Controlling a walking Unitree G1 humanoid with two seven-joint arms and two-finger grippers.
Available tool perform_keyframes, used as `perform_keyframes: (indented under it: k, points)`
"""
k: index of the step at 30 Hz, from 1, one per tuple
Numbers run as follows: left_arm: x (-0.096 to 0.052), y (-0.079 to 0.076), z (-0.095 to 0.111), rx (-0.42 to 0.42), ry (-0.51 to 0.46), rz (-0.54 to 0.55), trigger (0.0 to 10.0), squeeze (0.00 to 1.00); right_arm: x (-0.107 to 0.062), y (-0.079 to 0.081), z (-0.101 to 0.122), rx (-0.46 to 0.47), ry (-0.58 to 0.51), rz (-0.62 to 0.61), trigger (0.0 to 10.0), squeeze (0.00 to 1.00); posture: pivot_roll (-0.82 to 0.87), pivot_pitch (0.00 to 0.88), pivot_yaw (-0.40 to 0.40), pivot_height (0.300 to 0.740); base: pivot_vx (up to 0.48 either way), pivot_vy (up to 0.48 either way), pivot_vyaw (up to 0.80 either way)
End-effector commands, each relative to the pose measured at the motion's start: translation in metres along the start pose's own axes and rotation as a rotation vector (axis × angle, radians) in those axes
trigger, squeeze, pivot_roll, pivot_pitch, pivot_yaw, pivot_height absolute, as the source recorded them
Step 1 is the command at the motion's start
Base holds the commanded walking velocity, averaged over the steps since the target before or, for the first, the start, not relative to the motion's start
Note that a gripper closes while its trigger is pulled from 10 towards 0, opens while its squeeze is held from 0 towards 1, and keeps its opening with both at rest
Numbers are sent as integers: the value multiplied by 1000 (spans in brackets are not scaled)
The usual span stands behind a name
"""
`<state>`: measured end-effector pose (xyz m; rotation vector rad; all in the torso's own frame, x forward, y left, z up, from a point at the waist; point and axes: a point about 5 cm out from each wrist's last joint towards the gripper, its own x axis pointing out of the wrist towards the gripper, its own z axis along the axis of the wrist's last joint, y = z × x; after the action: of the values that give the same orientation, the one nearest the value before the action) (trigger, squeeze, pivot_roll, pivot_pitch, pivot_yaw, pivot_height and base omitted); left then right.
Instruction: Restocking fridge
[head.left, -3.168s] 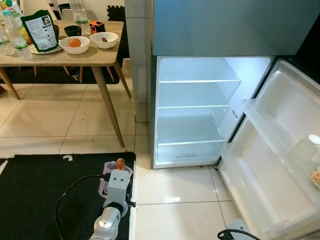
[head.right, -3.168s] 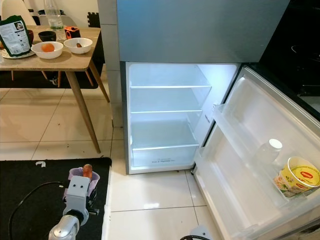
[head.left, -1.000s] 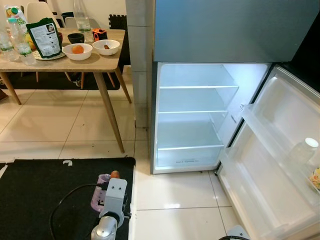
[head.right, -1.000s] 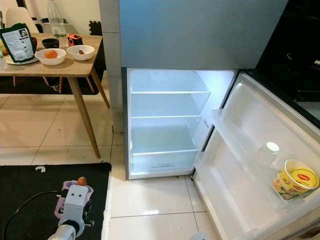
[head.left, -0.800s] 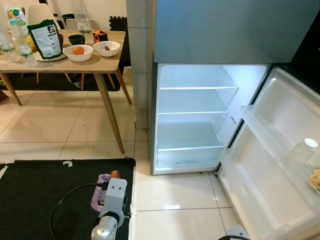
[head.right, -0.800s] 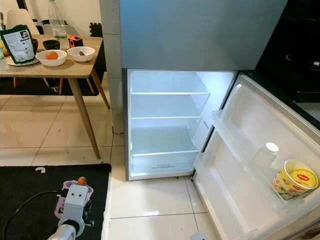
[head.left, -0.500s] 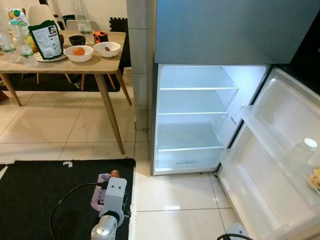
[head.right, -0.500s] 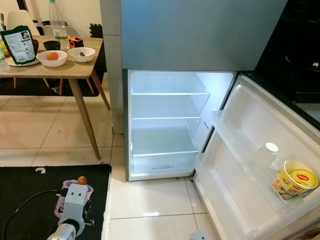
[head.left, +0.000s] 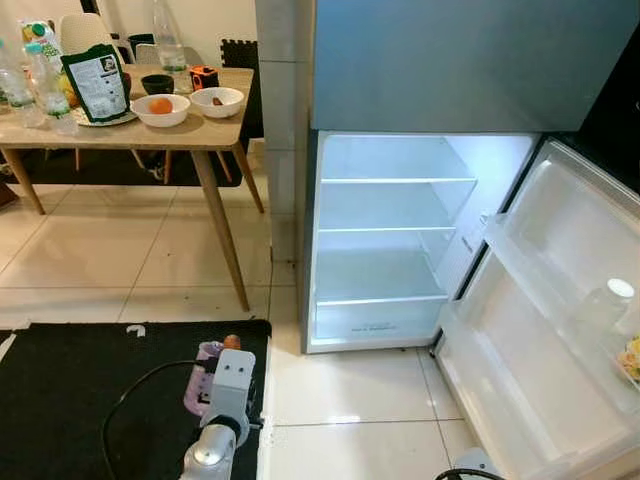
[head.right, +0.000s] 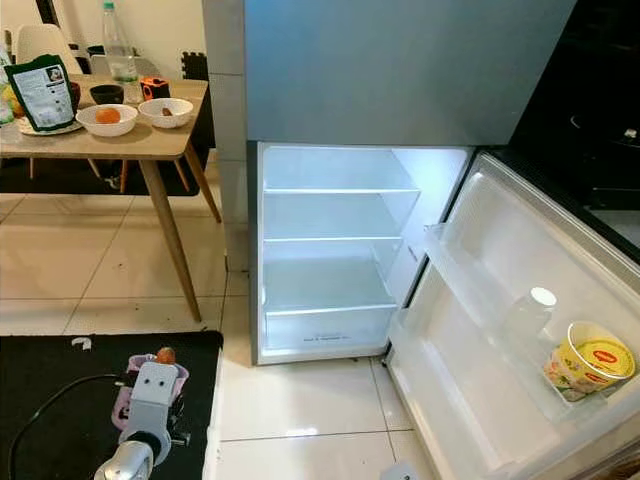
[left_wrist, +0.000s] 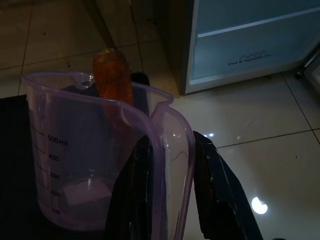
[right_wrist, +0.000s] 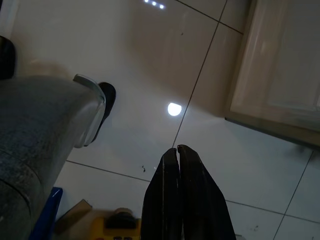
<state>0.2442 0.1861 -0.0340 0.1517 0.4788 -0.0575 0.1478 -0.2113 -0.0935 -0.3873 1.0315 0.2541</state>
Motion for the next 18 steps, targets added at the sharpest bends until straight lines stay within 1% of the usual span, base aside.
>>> perform_keyframes:
  k: [1, 10, 18]
  points:
    - [0, 3, -2, 7, 18, -3, 10000, 0, -2, -2, -8, 6, 33, -14, 10000, 0, -4, 0, -50, 740, 0, 0, 0]
    - [1, 0, -1, 5, 25, 0, 10000, 0, -3, -3, -13, -1, 48, -16, 10000, 0, -20, 0, -55, 740, 0, 0, 0]
    - [1, 0, 1, 6, 14, 1, 10000, 0, -3, -7, -10, 9, 38, -31, 10000, 0, -25, 0, -49, 740, 0, 0, 0]
